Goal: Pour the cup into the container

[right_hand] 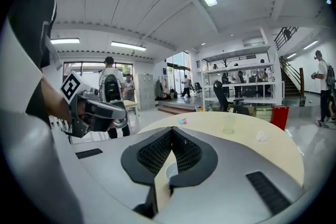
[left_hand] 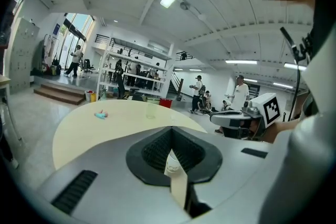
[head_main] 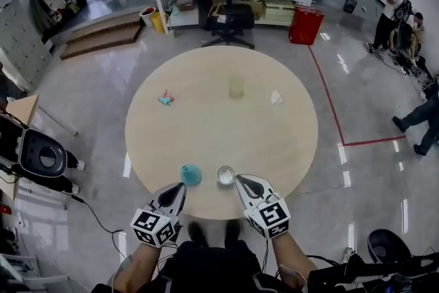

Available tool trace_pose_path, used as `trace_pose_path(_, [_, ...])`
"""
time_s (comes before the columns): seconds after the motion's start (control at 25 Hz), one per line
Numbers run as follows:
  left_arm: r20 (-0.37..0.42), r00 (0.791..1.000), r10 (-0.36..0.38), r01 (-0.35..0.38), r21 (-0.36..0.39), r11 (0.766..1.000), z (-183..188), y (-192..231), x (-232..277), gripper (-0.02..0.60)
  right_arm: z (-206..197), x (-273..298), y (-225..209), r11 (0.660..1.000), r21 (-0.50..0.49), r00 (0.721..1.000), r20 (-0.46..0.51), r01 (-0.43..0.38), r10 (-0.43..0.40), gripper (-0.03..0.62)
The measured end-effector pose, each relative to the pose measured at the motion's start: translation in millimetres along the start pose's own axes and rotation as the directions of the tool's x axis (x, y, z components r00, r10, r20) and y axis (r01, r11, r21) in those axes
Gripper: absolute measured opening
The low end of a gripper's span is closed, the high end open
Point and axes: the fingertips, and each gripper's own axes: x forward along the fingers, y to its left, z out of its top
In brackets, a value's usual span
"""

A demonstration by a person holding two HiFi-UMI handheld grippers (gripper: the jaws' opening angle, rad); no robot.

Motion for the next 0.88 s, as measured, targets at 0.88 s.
trace_pose_path(0.88, [0.092, 0.992, 0.090, -0.085, -0.058, 0.995, -114, -17, -217, 0.000, -10, -115, 189, 0.998, -0.015, 0.997, 0.044, 0.065, -0.065, 0.008])
